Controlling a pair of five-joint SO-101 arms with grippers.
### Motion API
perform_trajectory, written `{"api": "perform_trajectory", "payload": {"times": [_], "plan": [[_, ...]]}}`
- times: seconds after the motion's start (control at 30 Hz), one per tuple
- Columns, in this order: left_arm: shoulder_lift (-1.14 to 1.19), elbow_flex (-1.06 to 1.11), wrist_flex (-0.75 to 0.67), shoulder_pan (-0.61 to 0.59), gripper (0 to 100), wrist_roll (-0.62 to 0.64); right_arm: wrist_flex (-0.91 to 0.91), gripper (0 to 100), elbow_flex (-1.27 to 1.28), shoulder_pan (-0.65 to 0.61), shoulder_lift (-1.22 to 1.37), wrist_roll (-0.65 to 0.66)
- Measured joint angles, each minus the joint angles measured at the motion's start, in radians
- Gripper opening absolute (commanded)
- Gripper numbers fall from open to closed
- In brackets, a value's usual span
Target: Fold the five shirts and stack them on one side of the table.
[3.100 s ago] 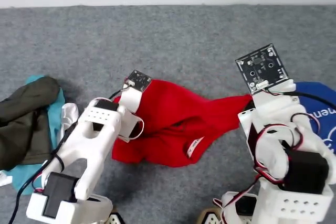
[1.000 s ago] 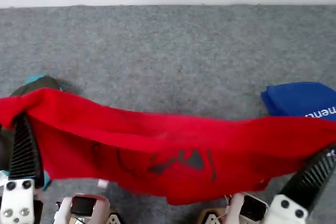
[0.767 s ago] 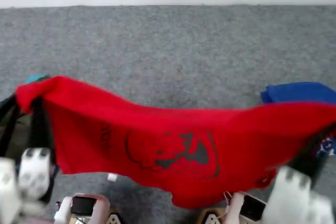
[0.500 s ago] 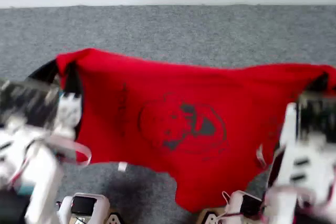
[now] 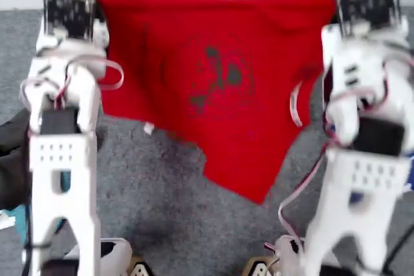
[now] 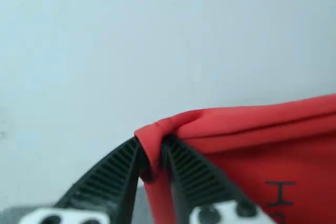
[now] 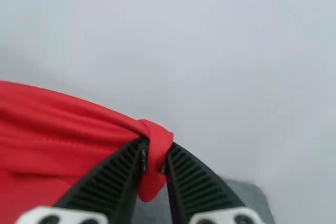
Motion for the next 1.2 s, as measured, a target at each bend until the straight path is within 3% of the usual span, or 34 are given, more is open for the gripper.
{"api": "perform_trajectory", "payload": {"times": [0.2, 0.53, 0.83, 1.2], "plan": [[0.216, -0.278, 0.011, 0.0, 2, 0.0, 0.066, 0.9, -0.4, -0.003, 0.325, -0.04], [0.16, -0.344, 0.345, 0.0, 2, 0.0, 0.517, 0.9, -0.898, -0.015, 0.506, -0.069], [-0.218, -0.345, 0.741, -0.003, 2, 0.0, 0.951, 0.9, -1.201, -0.015, 0.328, -0.069], [-0.603, -0.359, 0.928, -0.014, 2, 0.0, 0.979, 0.9, -1.171, -0.014, -0.075, -0.072]]}}
